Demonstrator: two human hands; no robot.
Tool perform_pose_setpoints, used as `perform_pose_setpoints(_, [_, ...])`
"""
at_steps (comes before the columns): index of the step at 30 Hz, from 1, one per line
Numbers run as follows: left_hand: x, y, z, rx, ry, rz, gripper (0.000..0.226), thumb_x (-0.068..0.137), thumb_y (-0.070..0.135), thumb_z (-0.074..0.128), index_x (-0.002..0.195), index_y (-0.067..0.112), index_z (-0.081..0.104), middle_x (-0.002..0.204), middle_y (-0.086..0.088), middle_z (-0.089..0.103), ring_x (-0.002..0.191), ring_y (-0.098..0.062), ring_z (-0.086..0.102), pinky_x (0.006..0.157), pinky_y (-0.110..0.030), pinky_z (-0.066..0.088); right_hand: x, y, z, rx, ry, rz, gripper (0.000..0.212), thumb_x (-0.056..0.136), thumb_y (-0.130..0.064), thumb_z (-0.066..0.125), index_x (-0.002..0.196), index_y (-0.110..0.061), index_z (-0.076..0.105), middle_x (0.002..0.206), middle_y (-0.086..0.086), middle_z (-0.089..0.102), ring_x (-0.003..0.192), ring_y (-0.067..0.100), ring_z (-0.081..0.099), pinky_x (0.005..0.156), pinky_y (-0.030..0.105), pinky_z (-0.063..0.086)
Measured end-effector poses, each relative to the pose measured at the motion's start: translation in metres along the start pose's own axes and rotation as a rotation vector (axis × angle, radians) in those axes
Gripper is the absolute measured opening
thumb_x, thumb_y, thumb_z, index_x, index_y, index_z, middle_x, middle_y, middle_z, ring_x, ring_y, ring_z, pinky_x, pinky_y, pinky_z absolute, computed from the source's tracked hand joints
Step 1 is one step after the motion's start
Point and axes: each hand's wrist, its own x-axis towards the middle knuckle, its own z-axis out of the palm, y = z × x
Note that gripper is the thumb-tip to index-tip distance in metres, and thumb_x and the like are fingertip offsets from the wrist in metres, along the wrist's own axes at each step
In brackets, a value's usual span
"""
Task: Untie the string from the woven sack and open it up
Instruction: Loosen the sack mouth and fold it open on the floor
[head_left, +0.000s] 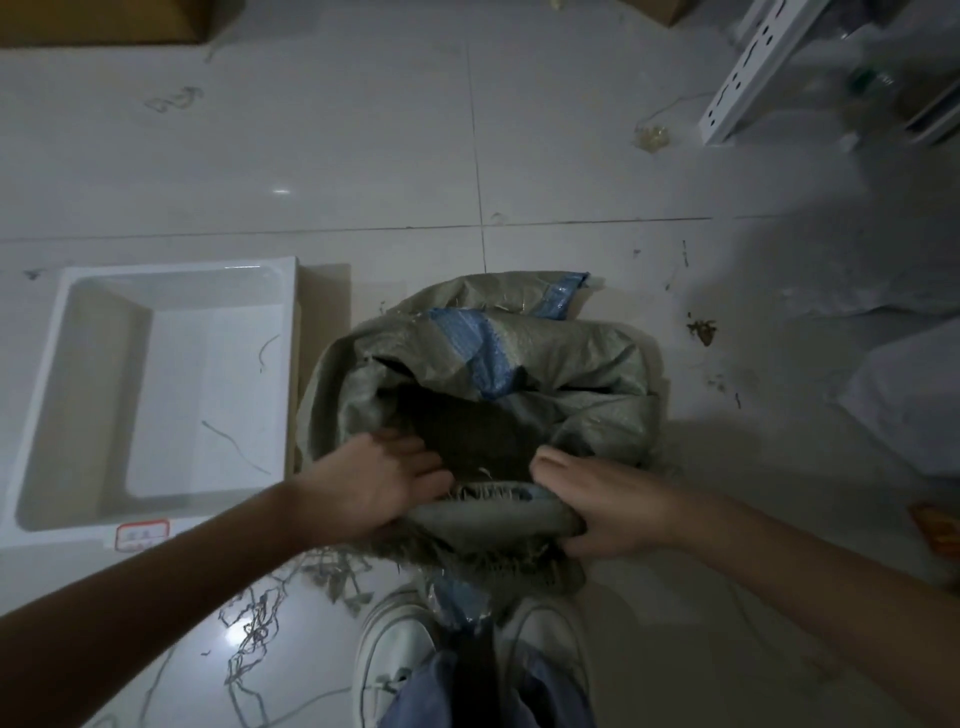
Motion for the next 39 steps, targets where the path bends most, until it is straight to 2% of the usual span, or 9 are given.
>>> perform_pose_setpoints(4, [-0.008,-0.014,-0.014,0.113,0.085,-0.063,0.034,0.079,0.043,0.052,0.099,0.016,0.047,0.080,-0.001,0.066,0.063,-0.018,0.062,0.053,-0.028,0.051,-0.008,-0.003,-0.009,-0.295,-0.045,0.094,0.045,0.086,-0.032,0.058,0.121,-0.012,0.038,0.093,0.004,0.062,0.076,0.020,0.062,0.057,0.028,0.038])
perform_pose_setpoints(8, [-0.018,-0.017,-0.007,0.255,0.198,-0.060,0.050,0.080,0.047,0.052,0.112,0.008,0.049,0.088,-0.007,0.064,0.072,-0.022,0.062,0.060,-0.030,0.049,-0.015,0.007,-0.003,-0.715,0.570,-0.116,0.026,0.082,-0.007,0.040,0.103,-0.010,0.055,0.058,0.001,0.069,0.037,0.014,0.056,0.035,0.017,0.032])
perform_pose_setpoints(14, [-0.044,-0.009,0.029,0.433,0.416,0.060,0.038,0.092,0.015,0.046,0.130,0.021,0.047,0.083,-0.001,0.041,0.072,-0.017,0.041,0.065,-0.029,0.034,-0.025,0.022,0.024,-0.844,0.989,-0.186,0.020,0.082,-0.001,0.056,0.066,-0.015,0.058,0.057,0.005,0.061,0.056,0.021,0.053,0.057,0.031,0.040])
perform_pose_setpoints(17, [-0.040,0.002,0.046,0.395,0.411,0.037,0.024,0.092,0.016,0.049,0.108,0.027,0.064,0.082,0.000,0.054,0.073,-0.018,0.046,0.066,-0.030,0.034,-0.007,0.027,0.052,-0.834,0.790,-0.140,0.029,0.089,-0.008,0.047,0.065,-0.017,0.061,0.079,0.007,0.072,0.081,0.022,0.065,0.083,0.033,0.042])
perform_pose_setpoints(21, [-0.033,0.025,0.059,0.224,-0.102,-0.182,0.034,0.073,0.050,0.047,0.087,0.033,0.073,0.091,0.001,0.070,0.092,-0.021,0.056,0.089,-0.040,0.047,-0.002,0.021,0.074,-0.624,0.232,-0.042,0.037,0.081,-0.049,0.049,0.080,-0.018,0.069,0.111,0.009,0.068,0.105,0.023,0.064,0.100,0.040,0.038])
perform_pose_setpoints(26, [0.001,0.031,0.034,-0.129,0.133,-0.433,0.043,0.076,0.050,0.046,0.100,0.019,0.063,0.094,-0.006,0.065,0.079,-0.023,0.068,0.061,-0.026,0.058,0.007,0.003,0.023,0.021,0.359,0.086,0.037,0.086,-0.030,0.055,0.118,-0.012,0.052,0.135,0.005,0.043,0.116,0.019,0.051,0.089,0.019,0.040])
perform_pose_setpoints(29, [0.031,0.008,0.037,0.086,-0.234,-0.400,0.109,0.065,0.065,0.062,0.148,0.006,0.021,0.152,-0.018,0.032,0.140,-0.032,0.035,0.115,-0.039,0.032,0.036,0.014,0.003,-0.391,-0.045,0.180,0.095,0.074,-0.056,0.063,0.144,-0.005,0.025,0.151,0.011,0.029,0.144,0.025,0.019,0.119,0.036,0.011])
perform_pose_setpoints(31, [0.045,0.005,0.045,0.097,-0.510,-0.348,0.128,0.063,0.062,0.070,0.151,0.009,-0.005,0.157,-0.016,0.018,0.145,-0.032,0.018,0.120,-0.044,0.006,0.050,0.019,0.008,-0.756,-0.266,0.113,0.102,0.076,-0.057,0.059,0.146,0.003,0.016,0.150,0.021,0.033,0.145,0.031,0.017,0.119,0.050,-0.003])
perform_pose_setpoints(39, [0.015,0.003,0.060,0.114,-0.326,-0.091,0.046,0.089,0.030,0.046,0.134,0.022,0.041,0.097,-0.009,0.070,0.084,-0.024,0.068,0.076,-0.033,0.056,0.028,0.061,0.008,-0.729,-0.306,0.190,0.065,0.075,-0.066,0.052,0.122,-0.021,0.055,0.115,0.006,0.066,0.115,0.026,0.055,0.111,0.051,0.013])
